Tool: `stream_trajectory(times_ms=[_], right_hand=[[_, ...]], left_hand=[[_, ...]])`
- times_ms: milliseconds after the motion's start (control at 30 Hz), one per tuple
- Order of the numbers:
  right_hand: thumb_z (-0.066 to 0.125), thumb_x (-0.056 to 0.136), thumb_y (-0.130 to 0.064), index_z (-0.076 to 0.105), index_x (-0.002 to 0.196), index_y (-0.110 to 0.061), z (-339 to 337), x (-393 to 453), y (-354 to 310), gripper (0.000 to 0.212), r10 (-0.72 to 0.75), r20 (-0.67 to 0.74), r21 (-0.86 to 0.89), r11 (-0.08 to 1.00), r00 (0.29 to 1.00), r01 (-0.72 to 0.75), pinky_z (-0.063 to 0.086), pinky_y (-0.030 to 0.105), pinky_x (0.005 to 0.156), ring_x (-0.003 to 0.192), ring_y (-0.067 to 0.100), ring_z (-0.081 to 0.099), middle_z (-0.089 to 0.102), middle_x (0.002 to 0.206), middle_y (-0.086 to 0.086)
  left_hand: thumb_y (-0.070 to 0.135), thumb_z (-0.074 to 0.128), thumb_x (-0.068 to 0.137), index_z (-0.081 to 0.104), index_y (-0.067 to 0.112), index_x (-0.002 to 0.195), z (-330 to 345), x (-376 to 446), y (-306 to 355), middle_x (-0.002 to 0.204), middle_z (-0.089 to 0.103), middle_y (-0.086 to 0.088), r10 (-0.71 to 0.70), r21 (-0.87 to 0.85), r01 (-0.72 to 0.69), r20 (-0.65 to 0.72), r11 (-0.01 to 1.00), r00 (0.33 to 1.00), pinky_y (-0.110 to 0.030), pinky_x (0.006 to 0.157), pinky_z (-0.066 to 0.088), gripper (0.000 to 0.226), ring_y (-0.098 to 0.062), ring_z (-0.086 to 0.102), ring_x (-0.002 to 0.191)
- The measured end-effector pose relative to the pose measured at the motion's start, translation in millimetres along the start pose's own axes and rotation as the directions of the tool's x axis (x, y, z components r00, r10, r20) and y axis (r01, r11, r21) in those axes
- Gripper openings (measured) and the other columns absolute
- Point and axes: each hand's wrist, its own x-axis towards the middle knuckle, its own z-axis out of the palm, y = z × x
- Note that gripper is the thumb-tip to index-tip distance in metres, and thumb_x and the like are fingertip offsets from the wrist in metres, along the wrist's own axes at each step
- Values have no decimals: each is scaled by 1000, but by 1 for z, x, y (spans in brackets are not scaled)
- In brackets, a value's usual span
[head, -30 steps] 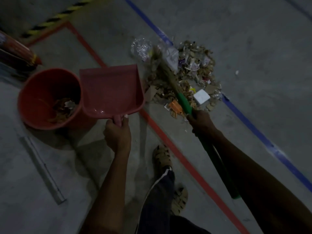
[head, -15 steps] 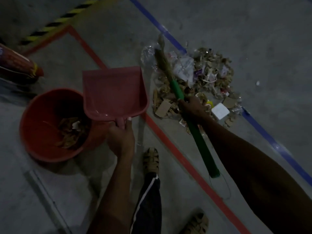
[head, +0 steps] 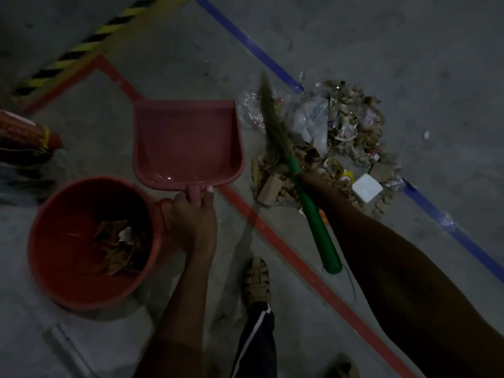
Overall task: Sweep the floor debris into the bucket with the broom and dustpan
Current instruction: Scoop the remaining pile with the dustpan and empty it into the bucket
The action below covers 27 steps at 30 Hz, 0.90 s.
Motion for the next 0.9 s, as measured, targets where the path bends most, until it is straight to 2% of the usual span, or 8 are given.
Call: stream_trajectory(times_ms=[33,133,267,367,467,600,767,900], right_hand=[[56,98,-27,59,116,6,-9,-4,15,38,13,-2,21,1000,1000,-13,56,33,45,63,32,65,64,92,24],[56,97,-20,59,100,8,-35,-22,62,28,19,-19,125,992,1000,-17,48,29,39,43,28,60,63,77,26],[61,96,-20,61,81,3,-69,-57,125,28,24,-29,122,992,999,-21,49,30,45,49,27,57,61,69,19],[59,99,-24,58,94,5,-95,-67,170,30,64,-73,141,989,995,-54,49,33,47,54,29,59,61,80,22],[63,94,-23,58,106,10,-120,-81,208,35,68,-111,136,989,991,-52,49,30,44,51,29,60,61,84,21],[58,100,-23,59,107,7,-151,-122,245,31,-68,-148,-76,995,987,57,42,22,32,52,27,60,61,87,23],[54,103,-27,56,102,-2,-166,-170,280,25,-273,-27,-292,922,962,253,48,26,37,48,21,65,62,82,16],[53,103,-25,55,99,-6,-156,-199,286,20,-387,66,-328,862,920,387,50,29,38,45,21,64,59,74,11]], left_hand=[[52,68,82,62,5,87,-1,-7,2,87,65,-16,4,-4,-4,3,1000,1000,-29,64,36,48,-34,62,79],[36,75,84,63,-3,93,-6,-42,13,94,64,-20,20,-38,-21,-21,999,1000,-20,64,25,42,-35,61,86],[25,76,86,63,-8,99,-14,-106,18,97,59,-15,98,-51,-100,-40,994,994,-17,65,18,38,-28,55,96],[30,75,86,64,-6,95,-15,-147,10,100,67,-21,91,-39,-92,-14,995,996,-19,67,22,38,-35,61,94],[45,72,85,62,2,94,-7,-182,-7,98,68,-20,-13,-57,16,47,998,999,-32,68,39,45,-38,64,90],[47,72,84,64,3,100,-5,-237,-21,103,68,-21,-50,-11,51,36,999,998,-40,75,46,47,-40,64,95],[46,71,85,66,1,104,-13,-288,-33,106,68,-22,-108,-11,108,17,994,994,-37,73,42,49,-40,63,98],[45,71,85,66,0,106,-21,-309,-40,110,67,-24,-162,-6,161,-19,987,987,-39,76,44,50,-41,62,102]])
